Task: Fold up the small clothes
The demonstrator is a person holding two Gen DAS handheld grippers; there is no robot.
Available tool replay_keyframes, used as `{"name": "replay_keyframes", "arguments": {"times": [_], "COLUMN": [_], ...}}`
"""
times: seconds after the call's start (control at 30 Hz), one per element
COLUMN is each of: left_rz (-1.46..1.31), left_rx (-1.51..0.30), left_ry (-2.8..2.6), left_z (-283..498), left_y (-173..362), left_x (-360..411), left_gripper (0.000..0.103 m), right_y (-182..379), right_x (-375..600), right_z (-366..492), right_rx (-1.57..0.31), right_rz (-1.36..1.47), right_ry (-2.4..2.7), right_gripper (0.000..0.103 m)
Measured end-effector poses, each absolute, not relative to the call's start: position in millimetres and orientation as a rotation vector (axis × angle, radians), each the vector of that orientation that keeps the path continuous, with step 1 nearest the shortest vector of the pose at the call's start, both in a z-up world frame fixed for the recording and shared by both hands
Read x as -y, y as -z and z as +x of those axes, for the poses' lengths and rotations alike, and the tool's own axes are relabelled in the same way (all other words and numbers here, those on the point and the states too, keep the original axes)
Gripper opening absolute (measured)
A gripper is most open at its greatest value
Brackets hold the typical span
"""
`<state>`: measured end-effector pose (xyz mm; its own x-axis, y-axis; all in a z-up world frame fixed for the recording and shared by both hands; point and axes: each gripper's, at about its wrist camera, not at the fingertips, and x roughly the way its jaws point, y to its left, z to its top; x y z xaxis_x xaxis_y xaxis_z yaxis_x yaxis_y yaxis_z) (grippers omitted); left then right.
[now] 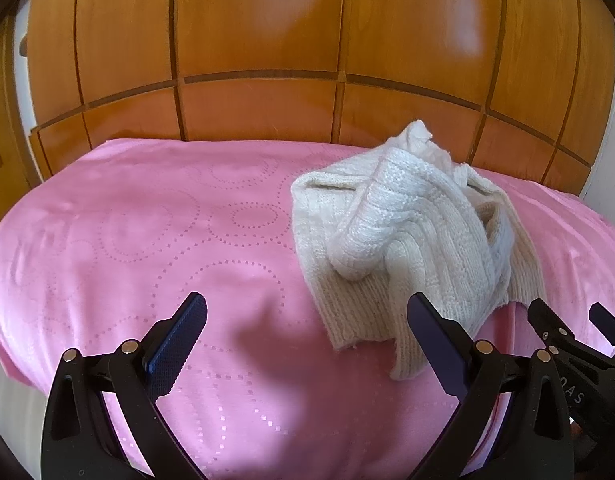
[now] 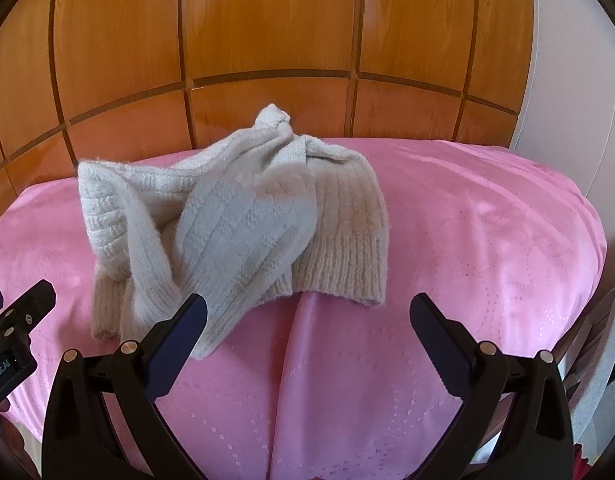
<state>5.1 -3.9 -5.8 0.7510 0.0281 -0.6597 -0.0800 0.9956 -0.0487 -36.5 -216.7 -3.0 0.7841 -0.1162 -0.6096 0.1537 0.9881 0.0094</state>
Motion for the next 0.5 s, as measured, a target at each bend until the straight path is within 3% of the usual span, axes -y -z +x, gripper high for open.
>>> {"name": "replay_keyframes", "arguments": {"times": [0.5], "left_rz": [-0.072], "left_rx": [-0.717], "left_ry": [-0.066], "left_z": [2.9], "left_y": [2.4], "left_x": [1.4], "left_gripper": [0.099], "right_y": [-2.7], "right_x": [219.0], "right_z": [-41.4], "right_rx": [-0.638], "right_rz": [0.070], "right_ry": [0.117], "right_gripper": [0.101]}}
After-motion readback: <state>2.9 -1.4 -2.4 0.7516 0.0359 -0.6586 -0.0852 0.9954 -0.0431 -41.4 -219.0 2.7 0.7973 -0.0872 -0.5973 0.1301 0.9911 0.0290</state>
